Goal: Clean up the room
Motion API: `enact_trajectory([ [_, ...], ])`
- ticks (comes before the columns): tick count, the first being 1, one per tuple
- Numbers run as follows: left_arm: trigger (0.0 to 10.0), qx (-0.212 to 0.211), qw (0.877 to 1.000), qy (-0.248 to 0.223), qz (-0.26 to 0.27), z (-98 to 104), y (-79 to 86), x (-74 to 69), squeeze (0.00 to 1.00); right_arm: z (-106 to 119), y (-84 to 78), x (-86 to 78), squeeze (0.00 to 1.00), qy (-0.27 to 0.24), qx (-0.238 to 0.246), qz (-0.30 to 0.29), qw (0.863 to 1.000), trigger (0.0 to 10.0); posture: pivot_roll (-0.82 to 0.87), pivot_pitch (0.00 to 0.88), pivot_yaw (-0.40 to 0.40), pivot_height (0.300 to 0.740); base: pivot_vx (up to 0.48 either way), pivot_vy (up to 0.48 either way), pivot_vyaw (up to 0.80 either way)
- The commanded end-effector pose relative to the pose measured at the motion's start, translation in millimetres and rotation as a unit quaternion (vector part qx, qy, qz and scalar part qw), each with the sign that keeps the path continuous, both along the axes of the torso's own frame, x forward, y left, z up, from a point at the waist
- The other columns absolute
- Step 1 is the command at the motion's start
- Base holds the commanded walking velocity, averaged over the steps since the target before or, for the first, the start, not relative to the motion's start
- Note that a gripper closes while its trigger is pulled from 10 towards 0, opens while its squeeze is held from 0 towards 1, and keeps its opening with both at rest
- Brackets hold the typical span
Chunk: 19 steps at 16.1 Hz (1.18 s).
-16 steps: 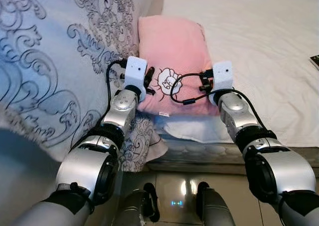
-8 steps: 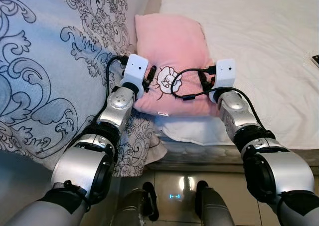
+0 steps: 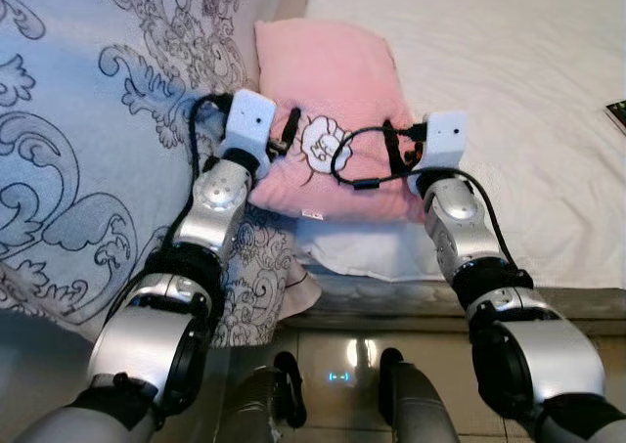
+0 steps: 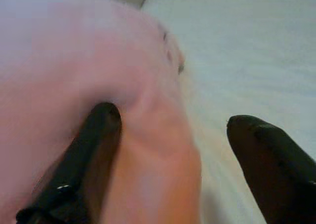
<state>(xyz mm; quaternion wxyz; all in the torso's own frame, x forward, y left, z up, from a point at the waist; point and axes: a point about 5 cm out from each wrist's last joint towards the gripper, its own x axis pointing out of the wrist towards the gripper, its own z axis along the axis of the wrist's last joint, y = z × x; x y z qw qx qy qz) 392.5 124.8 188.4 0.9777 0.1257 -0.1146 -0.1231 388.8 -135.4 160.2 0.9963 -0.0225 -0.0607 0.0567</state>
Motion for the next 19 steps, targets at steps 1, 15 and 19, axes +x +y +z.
enact_trajectory([
  [1,10.0,0.004,0.999,-0.04,0.026,17.5,24.5,-0.1,1.0,1.8,1.0,-2.4,1.0,-0.016,0.013,-0.002,1.0,10.0,-0.07,0.15,0.116,0.74,0.0,0.0,0.0],
  [15,10.0,-0.104,0.991,-0.01,0.083,-14.6,39.5,-95.3,1.0,3.8,-19.0,-75.4,1.0,-0.098,0.038,-0.045,0.993,10.0,-0.09,0.0,0.104,0.74,0.0,0.0,0.0],
  [19,10.0,-0.071,0.984,0.061,0.151,-73.5,54.6,-160.7,0.0,-48.1,-29.3,-129.1,1.0,0.041,0.023,-0.003,0.999,10.0,-0.09,0.0,0.104,0.74,0.0,0.0,0.0],
])
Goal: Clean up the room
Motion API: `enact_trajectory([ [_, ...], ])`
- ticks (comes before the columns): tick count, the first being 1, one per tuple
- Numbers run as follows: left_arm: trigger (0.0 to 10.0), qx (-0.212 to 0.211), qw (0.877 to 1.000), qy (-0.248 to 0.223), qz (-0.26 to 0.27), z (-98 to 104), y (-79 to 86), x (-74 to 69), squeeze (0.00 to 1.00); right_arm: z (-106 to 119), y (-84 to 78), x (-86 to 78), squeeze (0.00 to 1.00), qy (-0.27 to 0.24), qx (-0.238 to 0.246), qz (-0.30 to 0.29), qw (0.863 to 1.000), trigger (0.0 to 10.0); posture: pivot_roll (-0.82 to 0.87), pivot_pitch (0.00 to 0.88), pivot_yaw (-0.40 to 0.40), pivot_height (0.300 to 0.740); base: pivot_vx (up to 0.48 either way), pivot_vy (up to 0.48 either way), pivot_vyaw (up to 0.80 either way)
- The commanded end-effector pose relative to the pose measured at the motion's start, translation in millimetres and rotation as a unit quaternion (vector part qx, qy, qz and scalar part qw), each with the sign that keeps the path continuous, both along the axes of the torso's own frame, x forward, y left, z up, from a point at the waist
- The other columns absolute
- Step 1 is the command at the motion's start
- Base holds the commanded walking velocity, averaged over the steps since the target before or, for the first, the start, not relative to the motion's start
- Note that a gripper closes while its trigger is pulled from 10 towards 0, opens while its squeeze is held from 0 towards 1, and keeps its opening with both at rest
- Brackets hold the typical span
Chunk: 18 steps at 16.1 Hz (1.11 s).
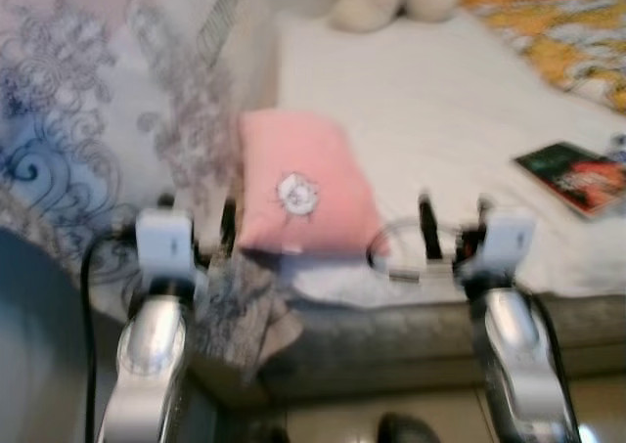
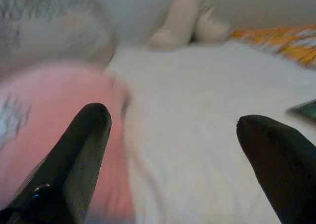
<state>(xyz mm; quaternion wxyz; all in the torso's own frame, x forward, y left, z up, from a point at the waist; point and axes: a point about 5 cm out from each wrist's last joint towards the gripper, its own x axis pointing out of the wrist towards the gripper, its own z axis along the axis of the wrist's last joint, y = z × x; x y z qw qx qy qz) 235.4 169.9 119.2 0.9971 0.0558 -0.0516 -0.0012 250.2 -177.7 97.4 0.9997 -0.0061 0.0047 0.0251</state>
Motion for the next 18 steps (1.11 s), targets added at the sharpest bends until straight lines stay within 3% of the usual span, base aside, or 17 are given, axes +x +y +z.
enact_trajectory([
  [1,10.0,0.015,0.999,0.025,0.029,-12.6,9.0,-11.1,0.0,6.5,10.6,5.1,0.0,-0.001,0.0,0.032,0.999,10.0,-0.1,0.0,0.097,0.74,0.0,0.0,0.0],
  [2,10.0,0.022,0.999,0.031,0.024,-14.2,7.3,-10.6,0.0,5.8,9.6,6.1,0.0,0.0,-0.003,0.031,1.0,10.0,-0.1,0.0,0.097,0.74,0.0,0.0,0.0],
  [4,10.0,0.02,1.0,0.015,0.005,-3.6,-3.1,3.5,0.0,9.9,14.4,23.0,0.0,-0.004,-0.014,0.04,0.999,10.0,-0.1,0.0,0.099,0.74,0.0,-0.476,0.0],
  [7,10.0,0.017,1.0,0.018,0.004,-5.3,-7.5,8.7,0.0,16.0,13.9,36.7,0.0,-0.004,-0.01,0.024,1.0,10.0,-0.1,0.0,0.109,0.74,0.0,-0.47,0.0],
  [13,10.0,0.009,1.0,0.026,0.007,-7.4,-7.8,15.1,0.0,9.7,20.1,35.7,0.0,0.003,-0.014,0.032,0.999,10.0,-0.11,0.0,0.112,0.74,0.0,-0.469,0.0],
  [18,10.0,0.005,0.999,0.029,0.022,-6.8,-5.4,24.3,0.0,12.4,20.2,44.5,0.0,-0.002,-0.015,0.032,0.999,10.0,-0.11,0.0,0.116,0.74,0.0,-0.462,0.0],
])
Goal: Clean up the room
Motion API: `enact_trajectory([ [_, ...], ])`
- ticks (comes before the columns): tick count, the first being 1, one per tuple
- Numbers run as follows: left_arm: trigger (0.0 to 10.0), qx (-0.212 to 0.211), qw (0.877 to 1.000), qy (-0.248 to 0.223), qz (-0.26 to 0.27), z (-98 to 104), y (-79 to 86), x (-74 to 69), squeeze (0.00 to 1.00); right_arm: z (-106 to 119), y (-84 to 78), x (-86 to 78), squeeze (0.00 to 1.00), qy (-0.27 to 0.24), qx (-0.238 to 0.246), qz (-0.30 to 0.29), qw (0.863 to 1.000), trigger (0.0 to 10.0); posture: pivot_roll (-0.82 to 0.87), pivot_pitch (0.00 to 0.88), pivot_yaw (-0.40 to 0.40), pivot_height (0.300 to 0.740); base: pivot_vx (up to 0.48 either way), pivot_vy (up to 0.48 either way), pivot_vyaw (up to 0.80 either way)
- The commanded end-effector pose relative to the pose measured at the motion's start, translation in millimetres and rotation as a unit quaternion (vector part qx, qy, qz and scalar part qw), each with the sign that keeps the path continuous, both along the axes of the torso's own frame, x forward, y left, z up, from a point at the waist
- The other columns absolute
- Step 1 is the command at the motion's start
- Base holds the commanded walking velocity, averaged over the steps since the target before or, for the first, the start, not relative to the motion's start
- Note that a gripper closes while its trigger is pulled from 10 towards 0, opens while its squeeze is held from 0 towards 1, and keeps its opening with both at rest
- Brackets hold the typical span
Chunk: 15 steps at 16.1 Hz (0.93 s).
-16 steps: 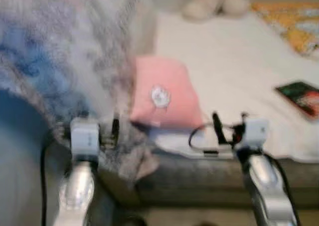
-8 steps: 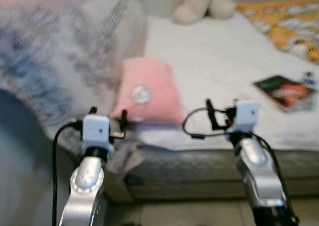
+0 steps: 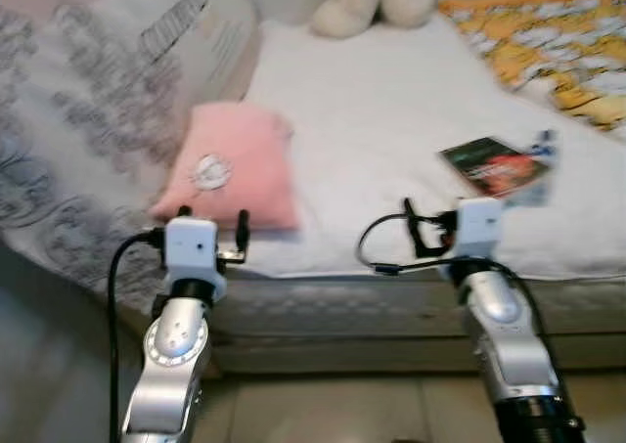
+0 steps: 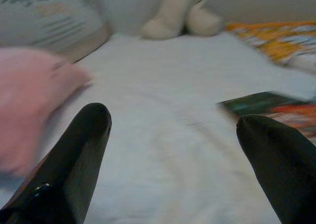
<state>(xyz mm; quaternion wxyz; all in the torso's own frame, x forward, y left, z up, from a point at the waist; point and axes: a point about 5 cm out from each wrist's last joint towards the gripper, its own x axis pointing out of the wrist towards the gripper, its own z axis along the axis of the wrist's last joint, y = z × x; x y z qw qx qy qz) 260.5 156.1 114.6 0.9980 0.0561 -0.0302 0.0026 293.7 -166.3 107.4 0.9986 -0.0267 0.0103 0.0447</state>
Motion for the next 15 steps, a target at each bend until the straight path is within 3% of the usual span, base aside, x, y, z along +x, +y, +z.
enact_trajectory([
  [1,10.0,0.005,1.0,0.008,0.018,-2.1,9.3,1.4,0.0,3.4,8.9,2.8,0.0,-0.008,0.006,0.013,1.0,10.0,-0.11,0.0,0.115,0.74,0.0,-0.458,0.0],
  [7,10.0,0.0,1.0,0.008,0.025,-1.0,9.9,15.7,0.0,6.7,14.2,9.1,0.0,-0.016,0.002,0.022,1.0,10.0,-0.12,0.0,0.108,0.74,0.0,-0.448,0.0],
  [15,10.0,0.018,1.0,0.015,0.007,-2.2,4.4,21.6,0.0,5.1,16.6,8.3,0.0,-0.017,0.001,0.025,1.0,10.0,-0.12,0.0,0.118,0.74,0.0,-0.436,0.0],
])
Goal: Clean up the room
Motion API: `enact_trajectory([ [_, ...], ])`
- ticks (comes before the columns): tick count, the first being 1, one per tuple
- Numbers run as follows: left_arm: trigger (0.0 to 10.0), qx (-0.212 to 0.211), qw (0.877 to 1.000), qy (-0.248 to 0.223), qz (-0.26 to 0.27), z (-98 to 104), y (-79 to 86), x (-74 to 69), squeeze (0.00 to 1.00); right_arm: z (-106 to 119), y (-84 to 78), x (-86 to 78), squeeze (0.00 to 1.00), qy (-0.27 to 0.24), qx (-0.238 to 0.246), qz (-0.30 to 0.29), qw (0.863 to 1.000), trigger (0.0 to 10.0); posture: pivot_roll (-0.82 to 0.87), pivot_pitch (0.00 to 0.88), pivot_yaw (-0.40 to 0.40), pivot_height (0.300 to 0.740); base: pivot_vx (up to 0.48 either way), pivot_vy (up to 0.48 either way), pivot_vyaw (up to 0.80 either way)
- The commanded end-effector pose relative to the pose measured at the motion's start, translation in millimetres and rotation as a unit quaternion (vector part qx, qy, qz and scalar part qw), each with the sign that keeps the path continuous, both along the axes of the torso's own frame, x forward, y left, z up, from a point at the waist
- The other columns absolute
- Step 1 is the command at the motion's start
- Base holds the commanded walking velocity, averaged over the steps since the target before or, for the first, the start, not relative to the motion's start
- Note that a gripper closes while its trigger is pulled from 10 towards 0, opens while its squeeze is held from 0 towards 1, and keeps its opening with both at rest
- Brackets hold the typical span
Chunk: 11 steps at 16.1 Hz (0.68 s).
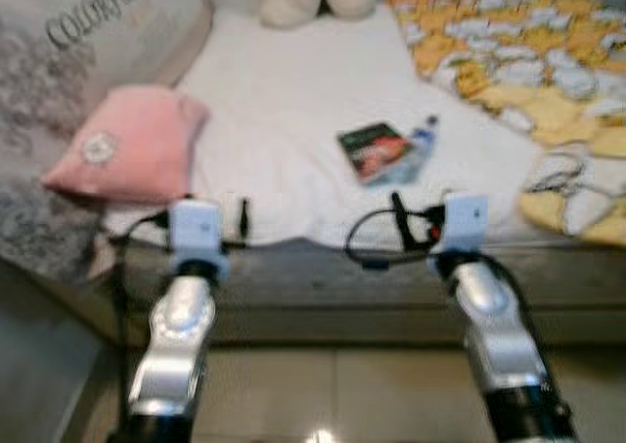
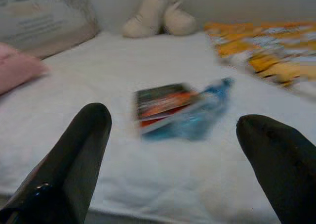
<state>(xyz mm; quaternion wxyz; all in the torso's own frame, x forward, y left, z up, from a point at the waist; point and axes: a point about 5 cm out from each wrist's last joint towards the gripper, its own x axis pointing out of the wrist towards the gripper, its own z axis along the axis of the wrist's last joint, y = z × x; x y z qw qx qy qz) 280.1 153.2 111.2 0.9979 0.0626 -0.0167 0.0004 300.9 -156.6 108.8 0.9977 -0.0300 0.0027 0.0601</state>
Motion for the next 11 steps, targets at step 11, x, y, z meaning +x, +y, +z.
enact_trajectory([
  [11,10.0,0.002,0.999,-0.019,-0.042,5.8,-9.2,4.5,0.0,0.3,11.6,3.4,0.0,-0.007,0.004,0.017,1.0,10.0,-0.12,0.0,0.114,0.74,0.198,-0.119,0.0],
])
